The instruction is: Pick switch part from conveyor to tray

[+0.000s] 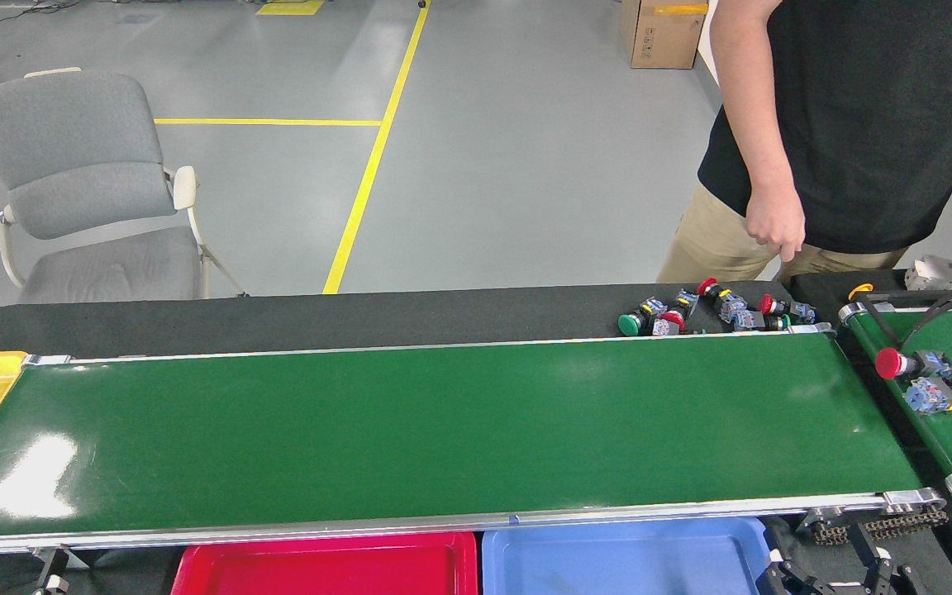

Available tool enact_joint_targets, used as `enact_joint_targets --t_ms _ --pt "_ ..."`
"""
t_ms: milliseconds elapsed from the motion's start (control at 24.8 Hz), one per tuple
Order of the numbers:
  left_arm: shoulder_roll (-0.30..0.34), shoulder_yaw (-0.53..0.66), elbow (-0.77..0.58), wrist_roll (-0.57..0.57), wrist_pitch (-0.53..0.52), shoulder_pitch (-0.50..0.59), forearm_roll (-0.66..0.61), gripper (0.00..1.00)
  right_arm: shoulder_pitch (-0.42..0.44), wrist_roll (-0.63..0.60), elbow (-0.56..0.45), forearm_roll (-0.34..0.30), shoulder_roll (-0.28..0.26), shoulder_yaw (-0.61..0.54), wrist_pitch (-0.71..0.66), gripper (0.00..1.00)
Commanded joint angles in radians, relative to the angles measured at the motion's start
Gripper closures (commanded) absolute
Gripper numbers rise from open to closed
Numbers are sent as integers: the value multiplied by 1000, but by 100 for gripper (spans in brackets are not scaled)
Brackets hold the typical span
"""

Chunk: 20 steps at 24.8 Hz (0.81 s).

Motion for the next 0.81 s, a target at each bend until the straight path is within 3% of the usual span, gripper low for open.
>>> enact_joint_targets --t_ms 0,765 --pt "14 16 -3 5 -10 -8 5 0 -6 -9 -14 -4 -14 2 -28 1" --pt "22 3 0 5 -15 -6 1 0 -116 58 22 -14 -12 -9 18 1"
